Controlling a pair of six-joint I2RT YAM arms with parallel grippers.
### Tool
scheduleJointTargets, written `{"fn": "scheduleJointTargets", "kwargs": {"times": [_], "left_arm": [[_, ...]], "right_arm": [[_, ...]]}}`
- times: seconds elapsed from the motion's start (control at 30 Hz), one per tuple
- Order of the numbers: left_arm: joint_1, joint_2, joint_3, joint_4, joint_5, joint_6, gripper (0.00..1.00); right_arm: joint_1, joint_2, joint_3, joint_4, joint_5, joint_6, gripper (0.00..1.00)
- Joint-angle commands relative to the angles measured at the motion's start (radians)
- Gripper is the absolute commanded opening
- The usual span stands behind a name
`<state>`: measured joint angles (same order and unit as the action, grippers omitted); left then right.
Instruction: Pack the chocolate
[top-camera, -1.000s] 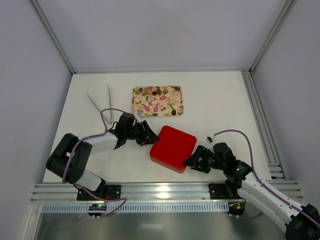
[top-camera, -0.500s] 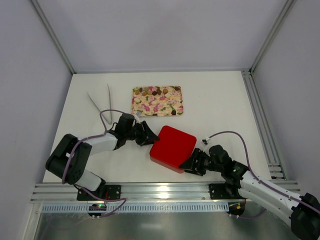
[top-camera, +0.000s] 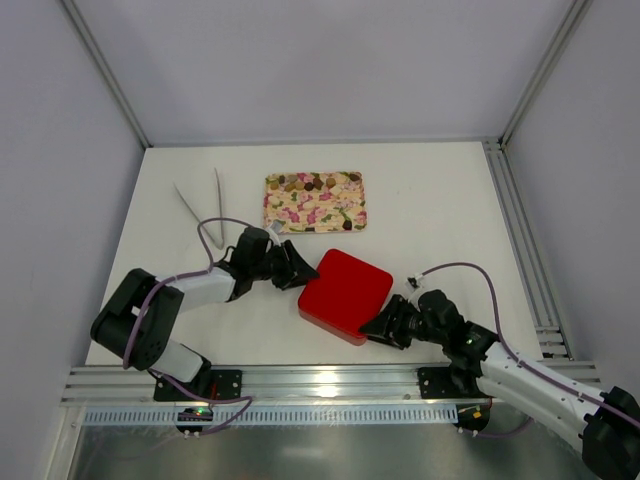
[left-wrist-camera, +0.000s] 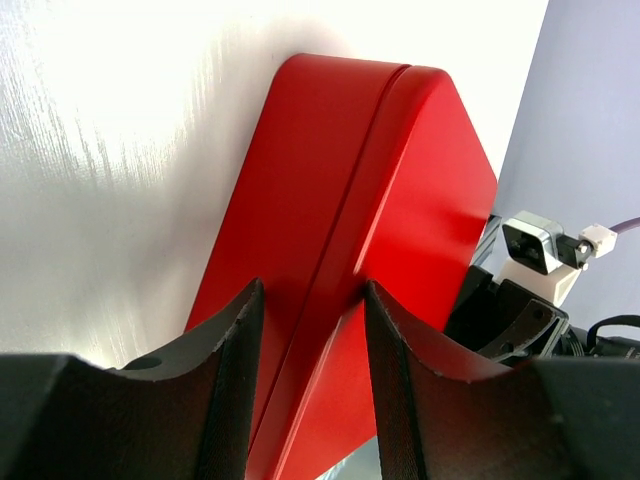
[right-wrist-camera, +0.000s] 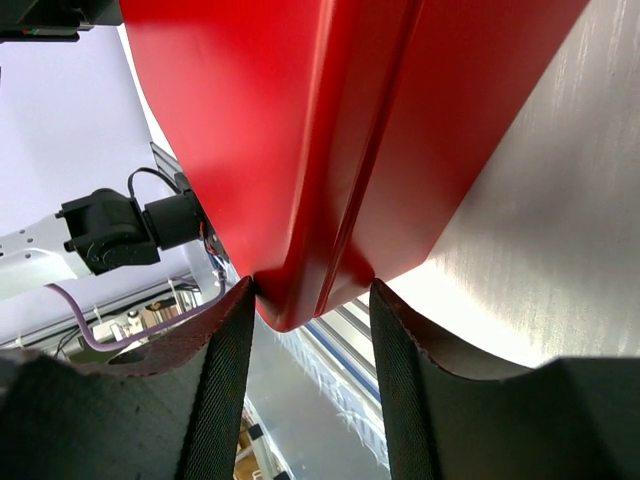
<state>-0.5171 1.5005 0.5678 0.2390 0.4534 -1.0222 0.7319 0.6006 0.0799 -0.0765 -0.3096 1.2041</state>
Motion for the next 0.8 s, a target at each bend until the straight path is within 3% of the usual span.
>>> {"fn": "scheduleJointTargets", "kwargs": {"times": [0.0,0.33,0.43,0.47,0.5,0.77], "left_arm": [[-0.035,0.063,-0.071,-0.213,-0.099,0.047,0.41],[-0.04,0.064,-0.08,-0.202,-0.093,0.047,0.41],[-0.04,0.064,-0.077,-0.205,-0.087,0.054,0.41],[-0.04,0.063,-0.077,-0.207,-0.085,0.057,0.41],[-0.04,0.063,-0.072,-0.21,-0.084,0.062,0.41],[-0.038,0.066,-0.026,-0.266,-0.068,0.105,0.44]], "right_arm": [[0.003,0.037,-0.115,-0.137,0.148,-0.034,0.25],[0.021,0.103,-0.114,-0.1,0.178,-0.025,0.17],[0.021,0.064,-0.048,-0.191,0.205,-0.04,0.31],[0.02,0.048,-0.004,-0.228,0.227,-0.052,0.44],[0.018,0.022,0.017,-0.258,0.248,-0.076,0.5],[-0.184,0.07,0.124,-0.275,0.173,-0.205,0.68]]}}
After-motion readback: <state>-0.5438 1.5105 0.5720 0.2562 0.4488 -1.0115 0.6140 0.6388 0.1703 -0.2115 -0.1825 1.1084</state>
